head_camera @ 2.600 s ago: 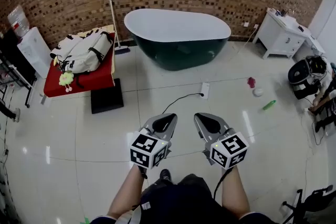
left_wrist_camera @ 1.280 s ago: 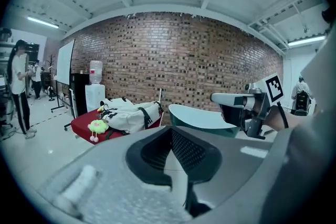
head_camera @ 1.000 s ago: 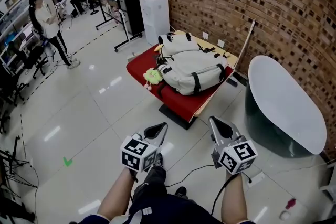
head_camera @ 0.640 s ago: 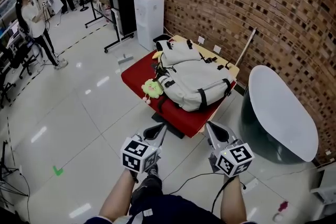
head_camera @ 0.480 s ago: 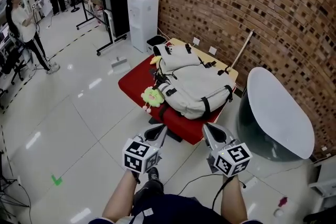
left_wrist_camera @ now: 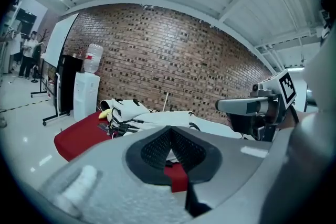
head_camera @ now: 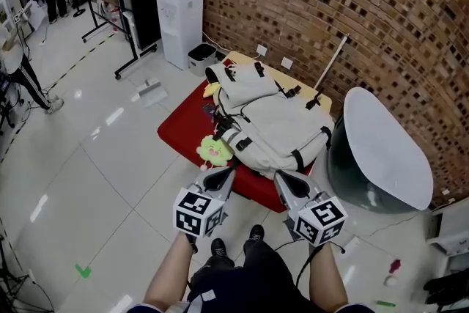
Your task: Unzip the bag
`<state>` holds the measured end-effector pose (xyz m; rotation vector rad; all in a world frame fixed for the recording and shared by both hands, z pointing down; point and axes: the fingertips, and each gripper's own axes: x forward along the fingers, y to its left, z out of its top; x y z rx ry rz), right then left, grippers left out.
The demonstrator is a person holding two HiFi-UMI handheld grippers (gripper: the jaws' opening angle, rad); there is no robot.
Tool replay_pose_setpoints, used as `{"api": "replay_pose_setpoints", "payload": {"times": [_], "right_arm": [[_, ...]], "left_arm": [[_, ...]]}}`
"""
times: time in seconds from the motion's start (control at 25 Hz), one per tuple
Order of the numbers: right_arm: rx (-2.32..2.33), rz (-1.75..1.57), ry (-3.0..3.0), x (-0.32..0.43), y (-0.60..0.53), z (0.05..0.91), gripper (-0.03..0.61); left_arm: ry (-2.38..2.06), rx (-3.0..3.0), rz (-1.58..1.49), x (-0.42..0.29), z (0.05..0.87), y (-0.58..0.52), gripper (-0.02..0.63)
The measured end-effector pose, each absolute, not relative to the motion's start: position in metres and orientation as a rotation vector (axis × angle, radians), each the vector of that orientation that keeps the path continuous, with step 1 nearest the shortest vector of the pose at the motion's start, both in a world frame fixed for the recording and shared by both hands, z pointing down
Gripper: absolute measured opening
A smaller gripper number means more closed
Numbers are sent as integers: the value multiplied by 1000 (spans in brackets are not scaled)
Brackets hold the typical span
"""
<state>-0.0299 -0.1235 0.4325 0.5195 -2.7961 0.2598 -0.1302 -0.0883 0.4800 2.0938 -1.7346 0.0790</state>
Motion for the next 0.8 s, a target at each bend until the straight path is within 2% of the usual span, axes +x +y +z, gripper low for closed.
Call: {"api": "replay_pose_setpoints", "payload": {"times": [0.48,0.8], "right_arm": [[458,204,-2833,-100,-221,433,6],[374,177,-2800,-135,-277,449,6]], "left_arm": [[-1711,2127,268,-186,490,-181,3],[-1670,2134,432,-210,525,-246,3]]}}
